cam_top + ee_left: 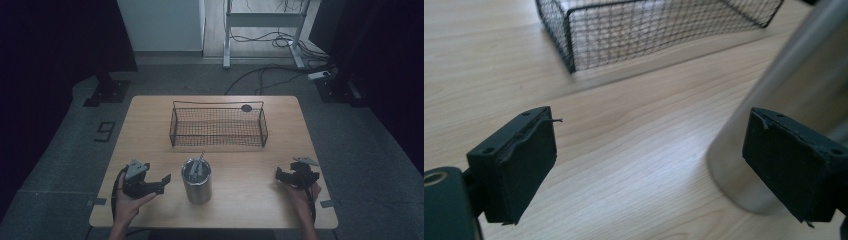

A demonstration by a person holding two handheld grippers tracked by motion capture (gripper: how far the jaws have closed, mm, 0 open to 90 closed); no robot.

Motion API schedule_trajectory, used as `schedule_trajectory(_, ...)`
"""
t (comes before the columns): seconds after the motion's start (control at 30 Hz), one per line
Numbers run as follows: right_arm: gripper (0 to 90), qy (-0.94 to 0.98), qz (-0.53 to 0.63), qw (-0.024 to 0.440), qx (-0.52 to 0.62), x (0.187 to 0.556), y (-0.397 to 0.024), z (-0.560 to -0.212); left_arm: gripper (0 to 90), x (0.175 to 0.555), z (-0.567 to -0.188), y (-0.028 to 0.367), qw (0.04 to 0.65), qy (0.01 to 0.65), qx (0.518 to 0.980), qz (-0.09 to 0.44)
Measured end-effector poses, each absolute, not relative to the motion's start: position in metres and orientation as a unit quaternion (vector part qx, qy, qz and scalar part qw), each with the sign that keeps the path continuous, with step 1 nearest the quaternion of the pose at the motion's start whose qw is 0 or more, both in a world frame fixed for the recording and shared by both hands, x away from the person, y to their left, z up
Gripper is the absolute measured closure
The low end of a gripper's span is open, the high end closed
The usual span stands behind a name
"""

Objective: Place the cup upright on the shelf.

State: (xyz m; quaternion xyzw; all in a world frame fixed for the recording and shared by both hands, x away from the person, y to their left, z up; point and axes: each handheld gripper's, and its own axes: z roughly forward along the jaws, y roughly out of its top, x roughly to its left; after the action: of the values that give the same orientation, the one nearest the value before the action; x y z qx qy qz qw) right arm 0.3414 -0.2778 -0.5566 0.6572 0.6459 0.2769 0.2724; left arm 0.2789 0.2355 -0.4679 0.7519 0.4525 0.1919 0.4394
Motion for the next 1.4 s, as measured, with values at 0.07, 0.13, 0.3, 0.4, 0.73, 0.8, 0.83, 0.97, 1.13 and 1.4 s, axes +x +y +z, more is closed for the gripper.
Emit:
schedule_trajectory(0.07, 0.4, 0.646, 0.277, 0.273, 0.657, 0.341, -0.278, -0.557, 5.8, 0.276, -0.464, 0.235, 0.447, 0.448, 0.751, 0.188)
schedule_trajectory(0.13, 0.6, 0.646, 0.277, 0.273, 0.657, 0.341, -0.278, -0.557, 4.9, 0.274, -0.461, 0.233, 0.452, 0.443, 0.751, 0.185)
schedule_trajectory(0.3, 0.8, 0.645, 0.277, 0.274, 0.658, 0.341, -0.278, -0.556, 2.5, 0.269, -0.455, 0.23, 0.464, 0.43, 0.755, 0.173)
schedule_trajectory(0.4, 0.9, 0.645, 0.277, 0.274, 0.658, 0.341, -0.278, -0.556, 1.7, 0.267, -0.452, 0.226, 0.469, 0.419, 0.759, 0.167)
schedule_trajectory(0.73, 1.2, 0.645, 0.276, 0.274, 0.658, 0.341, -0.278, -0.556, 0.0, 0.261, -0.451, 0.209, 0.474, 0.392, 0.773, 0.155)
schedule_trajectory(0.8, 1.4, 0.644, 0.276, 0.274, 0.658, 0.341, -0.278, -0.556, 0.0, 0.262, -0.452, 0.204, 0.472, 0.389, 0.776, 0.152)
schedule_trajectory(0.83, 1.5, 0.644, 0.276, 0.275, 0.658, 0.341, -0.278, -0.556, 0.0, 0.262, -0.453, 0.202, 0.47, 0.388, 0.778, 0.152)
schedule_trajectory(0.97, 1.7, 0.644, 0.277, 0.275, 0.659, 0.341, -0.278, -0.556, 0.0, 0.261, -0.454, 0.196, 0.47, 0.378, 0.784, 0.145)
schedule_trajectory(1.13, 1.8, 0.644, 0.277, 0.275, 0.659, 0.341, -0.278, -0.556, 0.0, 0.256, -0.45, 0.187, 0.472, 0.372, 0.786, 0.142)
schedule_trajectory(1.4, 1.8, 0.643, 0.277, 0.275, 0.659, 0.341, -0.278, -0.556, 0.0, 0.253, -0.45, 0.174, 0.474, 0.356, 0.794, 0.134)
